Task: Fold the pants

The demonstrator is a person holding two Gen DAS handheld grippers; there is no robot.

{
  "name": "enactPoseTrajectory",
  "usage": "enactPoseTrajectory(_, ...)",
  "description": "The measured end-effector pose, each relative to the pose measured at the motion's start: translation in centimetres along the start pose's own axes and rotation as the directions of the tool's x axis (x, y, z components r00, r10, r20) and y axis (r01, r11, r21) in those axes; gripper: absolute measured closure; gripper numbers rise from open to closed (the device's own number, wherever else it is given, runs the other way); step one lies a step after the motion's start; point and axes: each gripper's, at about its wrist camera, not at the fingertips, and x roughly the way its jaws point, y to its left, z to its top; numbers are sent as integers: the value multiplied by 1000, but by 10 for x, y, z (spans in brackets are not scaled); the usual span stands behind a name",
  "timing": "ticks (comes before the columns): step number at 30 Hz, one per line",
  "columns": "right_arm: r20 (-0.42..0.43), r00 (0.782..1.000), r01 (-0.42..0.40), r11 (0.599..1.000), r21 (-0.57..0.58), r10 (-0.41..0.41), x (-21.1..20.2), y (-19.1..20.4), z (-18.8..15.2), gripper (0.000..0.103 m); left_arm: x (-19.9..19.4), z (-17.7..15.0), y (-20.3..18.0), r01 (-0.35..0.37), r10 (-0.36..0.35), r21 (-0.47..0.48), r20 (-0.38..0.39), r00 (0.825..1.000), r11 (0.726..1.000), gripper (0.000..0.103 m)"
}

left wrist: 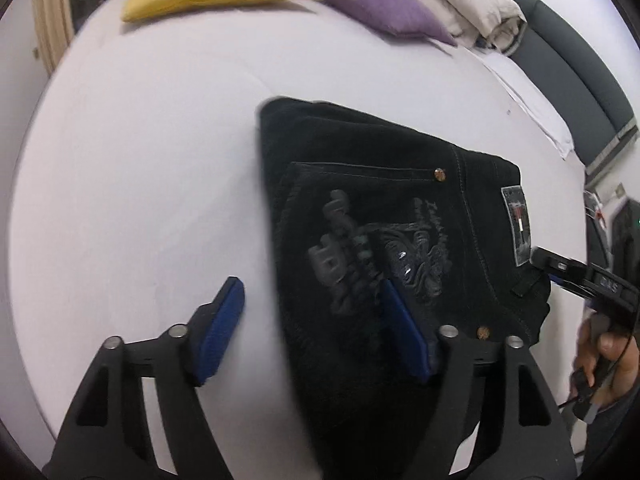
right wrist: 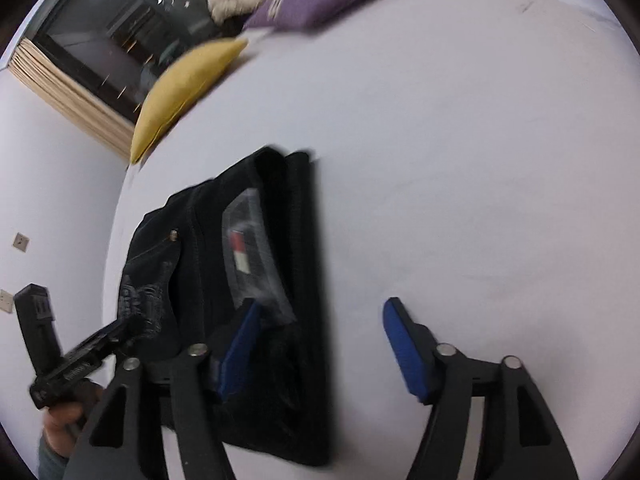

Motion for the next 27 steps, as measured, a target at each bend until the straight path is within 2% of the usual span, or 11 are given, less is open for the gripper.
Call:
enactPoseTrajectory(4, 132, 991, 29, 1000, 0, -29, -48, -8, -18, 33, -52, -1, 9, -32, 34, -15, 174, 984, 999, 31)
enactPoseTrajectory(6, 220, 974, 74, 996, -49, -61, -73, 6, -22, 33, -90, -1, -12, -58, 63, -25, 313, 948, 998, 28)
enactPoseTrajectory(8, 330, 941, 122, 986, -117, -77, -104, 25, -28, 32, -137, -7, -31, -114, 108, -15, 459, 882, 993, 22)
enactPoseTrajectory(11, 556, 829, 212, 952, -220, -56, -163, 74, -39, 14, -210, -20, -62, -254, 204, -25, 673, 711, 967, 0)
enactPoseTrajectory(13, 674, 739, 233, 938, -257, 1, -198, 101, -47, 0, -260, -35, -89, -358, 246, -38, 794, 556, 933, 0)
enactPoseTrajectory(14, 748, 662, 255, 927, -276, 41, -224, 117, -57, 0, -282, -40, -103, -414, 262, -44, 833, 487, 909, 0)
enactPoseTrajectory(16, 807, 585, 290, 908, -302, 82, -252, 137, -66, 0, -315, -56, -124, -462, 265, -49, 870, 416, 885, 0)
enactPoseTrajectory(17, 824, 558, 302, 899, -316, 102, -265, 147, -70, 0, -327, -60, -130, -451, 249, -38, 873, 419, 892, 0)
enactPoseTrajectory(20, 846, 509, 297, 891, -342, 155, -297, 165, -83, 0, -353, -69, -133, -290, 150, 16, 827, 542, 957, 0)
enactPoseTrajectory(22, 847, 504, 280, 896, -345, 168, -314, 169, -89, 0, -356, -62, -133, -226, 124, 35, 750, 650, 974, 0)
enactPoseTrajectory(27, 833, 532, 267, 904, -333, 150, -328, 171, -94, 0, -345, -56, -137, -290, 189, 35, 684, 705, 956, 0)
